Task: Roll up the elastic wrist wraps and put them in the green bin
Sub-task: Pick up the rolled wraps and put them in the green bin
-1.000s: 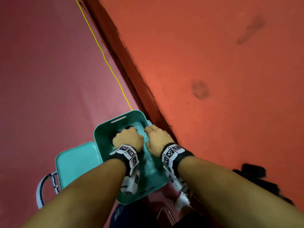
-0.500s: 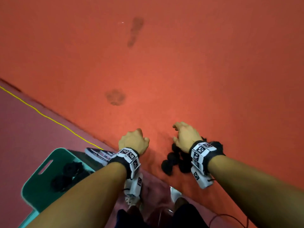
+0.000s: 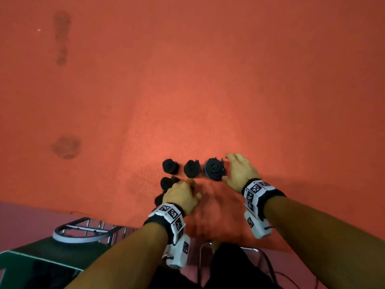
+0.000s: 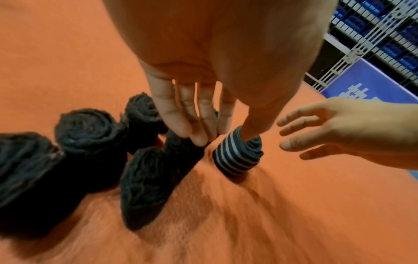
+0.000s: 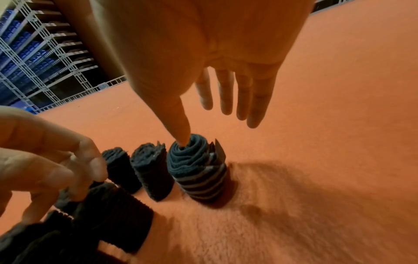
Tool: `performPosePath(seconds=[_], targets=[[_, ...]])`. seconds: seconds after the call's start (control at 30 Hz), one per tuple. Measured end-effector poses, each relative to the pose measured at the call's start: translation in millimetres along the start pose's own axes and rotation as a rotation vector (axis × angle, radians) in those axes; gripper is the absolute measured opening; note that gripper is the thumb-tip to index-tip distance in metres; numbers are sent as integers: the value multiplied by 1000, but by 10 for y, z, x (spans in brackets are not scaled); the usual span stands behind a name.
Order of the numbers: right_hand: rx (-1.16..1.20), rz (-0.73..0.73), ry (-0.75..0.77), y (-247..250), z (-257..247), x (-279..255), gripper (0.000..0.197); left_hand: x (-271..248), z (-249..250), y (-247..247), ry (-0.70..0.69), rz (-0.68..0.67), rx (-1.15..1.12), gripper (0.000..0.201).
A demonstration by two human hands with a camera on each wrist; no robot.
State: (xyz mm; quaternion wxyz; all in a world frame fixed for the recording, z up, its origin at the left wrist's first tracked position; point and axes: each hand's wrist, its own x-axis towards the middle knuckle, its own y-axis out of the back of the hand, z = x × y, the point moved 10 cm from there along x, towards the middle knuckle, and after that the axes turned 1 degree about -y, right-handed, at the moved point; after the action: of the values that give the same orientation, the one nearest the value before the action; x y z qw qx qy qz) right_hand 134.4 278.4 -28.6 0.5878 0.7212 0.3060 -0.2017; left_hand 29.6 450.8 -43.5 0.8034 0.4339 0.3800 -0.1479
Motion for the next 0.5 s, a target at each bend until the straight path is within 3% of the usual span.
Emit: performPosePath(seconds=[0.27, 0.4, 0.5], targets=[[-15, -122, 124, -466, -344, 344, 86, -63, -253, 175, 105, 61, -22, 37], [-53, -115, 121, -556, -371, 441, 76, 31, -234, 349, 97, 144, -26, 37], [-35, -107, 108, -543, -294, 480, 69, 183, -102, 383, 58, 155, 19, 49]])
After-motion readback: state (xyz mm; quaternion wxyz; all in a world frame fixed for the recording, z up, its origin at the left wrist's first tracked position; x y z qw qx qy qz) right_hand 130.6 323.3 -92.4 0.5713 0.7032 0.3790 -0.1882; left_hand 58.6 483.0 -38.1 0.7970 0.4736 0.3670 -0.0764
